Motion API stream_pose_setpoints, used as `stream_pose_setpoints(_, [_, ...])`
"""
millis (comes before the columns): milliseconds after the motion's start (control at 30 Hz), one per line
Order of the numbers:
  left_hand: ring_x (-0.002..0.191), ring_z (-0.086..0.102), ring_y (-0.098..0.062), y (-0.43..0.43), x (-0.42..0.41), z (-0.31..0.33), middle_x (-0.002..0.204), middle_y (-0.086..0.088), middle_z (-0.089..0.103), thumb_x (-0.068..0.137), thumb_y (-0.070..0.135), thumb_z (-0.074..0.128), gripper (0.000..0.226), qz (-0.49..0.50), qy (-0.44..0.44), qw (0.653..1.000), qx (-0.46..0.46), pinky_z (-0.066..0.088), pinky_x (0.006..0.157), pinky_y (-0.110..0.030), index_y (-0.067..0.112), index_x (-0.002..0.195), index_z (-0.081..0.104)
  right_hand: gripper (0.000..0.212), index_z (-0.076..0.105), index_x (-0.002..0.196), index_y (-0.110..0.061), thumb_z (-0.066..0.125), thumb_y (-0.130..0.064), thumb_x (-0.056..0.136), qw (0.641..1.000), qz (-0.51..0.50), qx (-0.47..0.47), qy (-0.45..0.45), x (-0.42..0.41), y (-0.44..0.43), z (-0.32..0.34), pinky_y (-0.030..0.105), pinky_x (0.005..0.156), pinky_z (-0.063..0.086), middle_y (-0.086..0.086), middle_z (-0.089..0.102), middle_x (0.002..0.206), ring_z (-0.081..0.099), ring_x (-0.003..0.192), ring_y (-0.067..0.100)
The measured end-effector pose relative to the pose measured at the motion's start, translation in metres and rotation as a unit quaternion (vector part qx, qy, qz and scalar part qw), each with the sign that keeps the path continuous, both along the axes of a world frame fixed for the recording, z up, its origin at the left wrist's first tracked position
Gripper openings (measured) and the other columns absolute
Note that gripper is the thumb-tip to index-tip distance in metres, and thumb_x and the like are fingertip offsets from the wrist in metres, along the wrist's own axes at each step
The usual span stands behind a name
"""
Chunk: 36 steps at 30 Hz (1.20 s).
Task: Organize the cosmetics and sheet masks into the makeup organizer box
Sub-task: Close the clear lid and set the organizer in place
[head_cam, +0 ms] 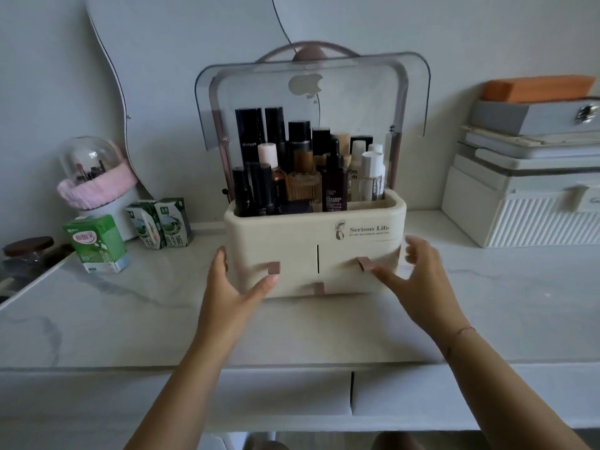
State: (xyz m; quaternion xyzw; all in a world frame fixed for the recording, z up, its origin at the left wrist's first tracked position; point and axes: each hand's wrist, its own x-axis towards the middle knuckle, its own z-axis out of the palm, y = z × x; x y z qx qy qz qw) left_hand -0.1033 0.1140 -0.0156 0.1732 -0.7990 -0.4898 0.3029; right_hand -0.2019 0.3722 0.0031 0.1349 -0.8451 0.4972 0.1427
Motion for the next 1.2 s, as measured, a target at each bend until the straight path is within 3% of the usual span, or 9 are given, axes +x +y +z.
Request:
stream_pose_setpoints(100, [0.132, 0.038, -0.001, -0.008, 0.01, 0.037, 0.147, 0.014, 0.038, 0.063, 0.076, 0.064, 0.099, 0.019, 0.106, 0.994, -0.028, 0.03, 0.103, -0.028, 0.035, 0.145, 0.027, 0.066, 0.043, 0.131, -0.019, 0.063, -0.049, 0.075, 0.987, -0.048, -0.033, 0.152, 0.008, 0.0, 0.042, 0.026, 0.092, 0.042, -0.009, 0.045, 0.12, 0.047, 0.11, 0.008])
stream_pose_setpoints(200, [0.122, 0.045, 0.011, -0.019, 0.003, 0.074, 0.133, 0.022, 0.05, 0.07, 0.07, 0.063, 0.077, -0.014, 0.162, 0.985, -0.054, 0.032, 0.101, -0.017, 0.034, 0.136, 0.043, 0.061, 0.045, 0.128, -0.024, 0.057, -0.053, 0.076, 0.979, -0.021, -0.037, 0.202, 0.003, -0.012, 0.084, 0.022, 0.092, 0.038, -0.017, 0.043, 0.118, 0.045, 0.11, 0.003])
stream_pose_setpoints(400, [0.092, 0.063, 0.01, -0.027, -0.023, 0.104, 0.095, 0.017, 0.07, 0.068, 0.048, 0.067, 0.033, -0.062, 0.124, 0.99, -0.024, 0.045, 0.074, -0.005, 0.038, 0.099, 0.062, 0.051, 0.055, 0.125, -0.022, 0.062, -0.042, 0.08, 0.984, 0.012, -0.002, 0.178, -0.024, -0.028, 0.114, 0.024, 0.085, 0.045, -0.014, 0.055, 0.106, 0.053, 0.101, 0.007])
stream_pose_setpoints(567, [0.096, 0.065, 0.003, -0.036, -0.037, 0.095, 0.099, 0.019, 0.073, 0.078, 0.037, 0.072, 0.023, -0.072, 0.09, 0.993, -0.012, 0.046, 0.08, -0.018, 0.034, 0.1, 0.068, 0.043, 0.059, 0.123, -0.021, 0.065, -0.035, 0.083, 0.987, 0.013, -0.006, 0.161, -0.033, -0.033, 0.112, 0.014, 0.071, 0.043, -0.015, 0.06, 0.088, 0.057, 0.083, 0.002])
stream_pose_setpoints(767, [0.085, 0.055, 0.027, -0.041, -0.043, 0.093, 0.082, 0.049, 0.059, 0.085, 0.025, 0.069, 0.029, -0.079, 0.086, 0.993, -0.001, 0.038, 0.066, 0.006, 0.05, 0.092, 0.057, 0.04, 0.062, 0.12, -0.018, 0.067, -0.032, 0.083, 0.987, 0.008, -0.004, 0.158, -0.04, -0.027, 0.116, 0.015, 0.07, 0.043, -0.009, 0.066, 0.088, 0.059, 0.082, 0.002])
stream_pose_setpoints(900, [0.098, 0.058, 0.018, -0.045, -0.044, 0.089, 0.098, 0.038, 0.065, 0.083, 0.033, 0.068, 0.026, -0.095, 0.083, 0.992, 0.003, 0.043, 0.08, -0.005, 0.046, 0.106, 0.062, 0.042, 0.06, 0.122, -0.02, 0.064, -0.035, 0.083, 0.991, 0.015, -0.01, 0.133, -0.04, -0.027, 0.111, 0.027, 0.074, 0.052, -0.009, 0.065, 0.088, 0.06, 0.083, 0.005])
stream_pose_setpoints(967, [0.103, 0.06, 0.012, -0.046, -0.044, 0.088, 0.107, 0.029, 0.067, 0.078, 0.043, 0.067, 0.037, -0.106, 0.084, 0.991, 0.008, 0.044, 0.086, -0.012, 0.039, 0.114, 0.063, 0.04, 0.061, 0.121, -0.021, 0.064, -0.033, 0.083, 0.991, 0.012, -0.011, 0.131, -0.042, -0.026, 0.11, 0.02, 0.07, 0.049, -0.01, 0.065, 0.088, 0.06, 0.083, 0.004])
stream_pose_setpoints(1100, [0.102, 0.06, 0.012, -0.046, -0.041, 0.09, 0.105, 0.034, 0.066, 0.075, 0.044, 0.066, 0.03, -0.118, 0.09, 0.989, -0.001, 0.043, 0.082, -0.012, 0.05, 0.104, 0.062, 0.037, 0.062, 0.118, -0.019, 0.067, -0.03, 0.083, 0.993, 0.017, -0.006, 0.117, -0.041, -0.024, 0.108, 0.015, 0.069, 0.045, -0.013, 0.064, 0.09, 0.06, 0.085, 0.003])
stream_pose_setpoints(1200, [0.101, 0.062, 0.009, -0.046, -0.039, 0.091, 0.106, 0.031, 0.067, 0.072, 0.043, 0.068, 0.034, -0.119, 0.108, 0.987, -0.001, 0.046, 0.08, -0.01, 0.047, 0.105, 0.063, 0.046, 0.056, 0.122, -0.018, 0.069, -0.032, 0.081, 0.991, -0.013, 0.016, 0.129, -0.031, -0.022, 0.107, 0.03, 0.085, 0.048, -0.007, 0.062, 0.103, 0.058, 0.098, 0.014])
